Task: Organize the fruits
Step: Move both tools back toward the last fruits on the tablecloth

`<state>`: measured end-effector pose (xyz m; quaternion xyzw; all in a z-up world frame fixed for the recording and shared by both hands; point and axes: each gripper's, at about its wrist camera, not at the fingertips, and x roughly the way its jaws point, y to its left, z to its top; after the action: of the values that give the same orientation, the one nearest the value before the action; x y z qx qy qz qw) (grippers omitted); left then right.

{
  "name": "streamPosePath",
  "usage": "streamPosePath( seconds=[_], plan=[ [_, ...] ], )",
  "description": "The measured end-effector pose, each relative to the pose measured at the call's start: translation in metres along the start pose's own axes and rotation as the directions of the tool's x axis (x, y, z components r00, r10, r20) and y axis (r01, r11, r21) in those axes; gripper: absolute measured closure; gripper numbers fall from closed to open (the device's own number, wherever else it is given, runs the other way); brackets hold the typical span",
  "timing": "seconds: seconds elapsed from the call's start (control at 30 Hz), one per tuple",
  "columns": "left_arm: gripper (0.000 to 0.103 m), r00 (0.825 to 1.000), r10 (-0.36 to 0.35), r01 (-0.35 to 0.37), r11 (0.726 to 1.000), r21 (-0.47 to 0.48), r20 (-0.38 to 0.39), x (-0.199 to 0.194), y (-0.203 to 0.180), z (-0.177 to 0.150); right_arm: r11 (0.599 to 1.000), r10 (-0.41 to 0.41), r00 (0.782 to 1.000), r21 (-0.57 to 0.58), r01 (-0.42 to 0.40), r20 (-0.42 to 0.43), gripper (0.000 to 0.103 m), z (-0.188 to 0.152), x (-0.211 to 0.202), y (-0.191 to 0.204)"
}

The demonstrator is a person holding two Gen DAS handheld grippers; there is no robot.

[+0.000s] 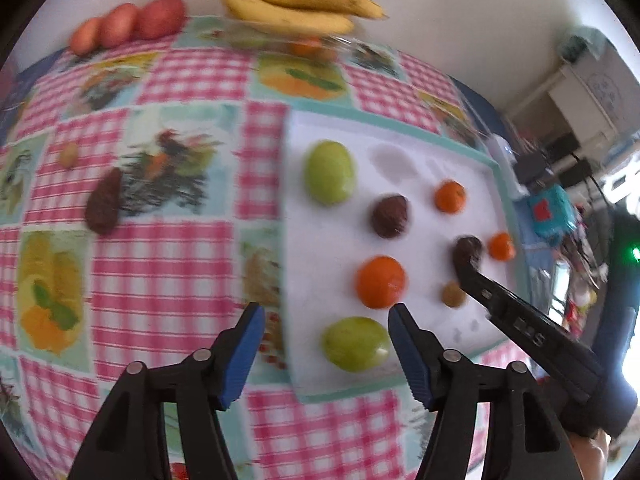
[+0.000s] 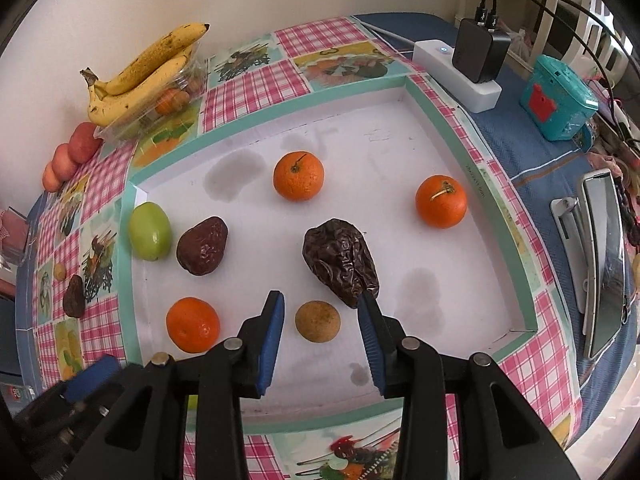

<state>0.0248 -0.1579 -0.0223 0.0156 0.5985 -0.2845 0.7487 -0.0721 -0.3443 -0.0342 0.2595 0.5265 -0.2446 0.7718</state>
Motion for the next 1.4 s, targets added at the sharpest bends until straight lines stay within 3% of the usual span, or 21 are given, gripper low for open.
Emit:
streamPosePath(
  seconds=[0.13,0.23,0.3,0.33,0.47,0.53,0.73,0.8,1.03,1.4],
  plan=[
    [0.029,0.995,0.095,-0.093,0.994,-0.065,0.034,-0.007,0.025,0.003,1.000,0.001,1.000,-0.015,-0.001,0.002,0.064,-0.001,-0.001,0.004],
    [0.018,0.987,0.150,-0.144,0.984,-0.100,0.055,-0.012,0.042,0.003,1.000,0.001,1.000,-0.030,-0.001,0.003,0.063,-0.002,-0.001,0.007],
    [0.013,0.979,0.194,-0.185,0.975,-0.124,0.067,-0.015,0.053,0.003,0.999,0.007,1.000,-0.037,-0.007,0.003,0.043,-0.003,-0.002,0.009],
    [0.012,0.975,0.211,-0.200,0.971,-0.134,0.072,-0.016,0.057,0.002,0.999,0.009,1.000,-0.038,-0.009,0.005,0.038,-0.002,-0.001,0.010],
    [0.004,0.955,0.280,-0.262,0.950,-0.169,0.094,-0.023,0.072,0.003,0.999,0.008,1.000,-0.041,-0.008,0.010,0.034,-0.002,-0.001,0.011],
    [0.001,0.945,0.310,-0.288,0.940,-0.182,0.103,-0.023,0.075,0.006,0.999,0.008,1.000,-0.043,-0.007,0.012,0.026,-0.002,-0.001,0.011],
    [0.000,0.933,0.334,-0.307,0.933,-0.189,0.133,-0.027,0.081,0.010,0.998,0.023,0.999,-0.055,-0.021,0.032,0.020,-0.002,-0.003,0.013],
    [0.000,0.926,0.345,-0.316,0.930,-0.188,0.150,-0.028,0.082,0.011,0.998,0.018,0.999,-0.063,-0.015,0.040,0.010,-0.002,-0.003,0.015],
    [0.000,0.926,0.328,-0.294,0.937,-0.188,0.187,-0.033,0.084,0.014,0.997,0.017,0.998,-0.082,-0.012,0.066,0.010,-0.003,-0.006,0.019],
    [0.000,0.900,0.390,-0.371,0.920,-0.127,0.195,-0.037,0.079,0.038,0.994,0.025,0.995,-0.104,-0.015,0.093,0.010,-0.003,-0.010,0.026]
  ],
)
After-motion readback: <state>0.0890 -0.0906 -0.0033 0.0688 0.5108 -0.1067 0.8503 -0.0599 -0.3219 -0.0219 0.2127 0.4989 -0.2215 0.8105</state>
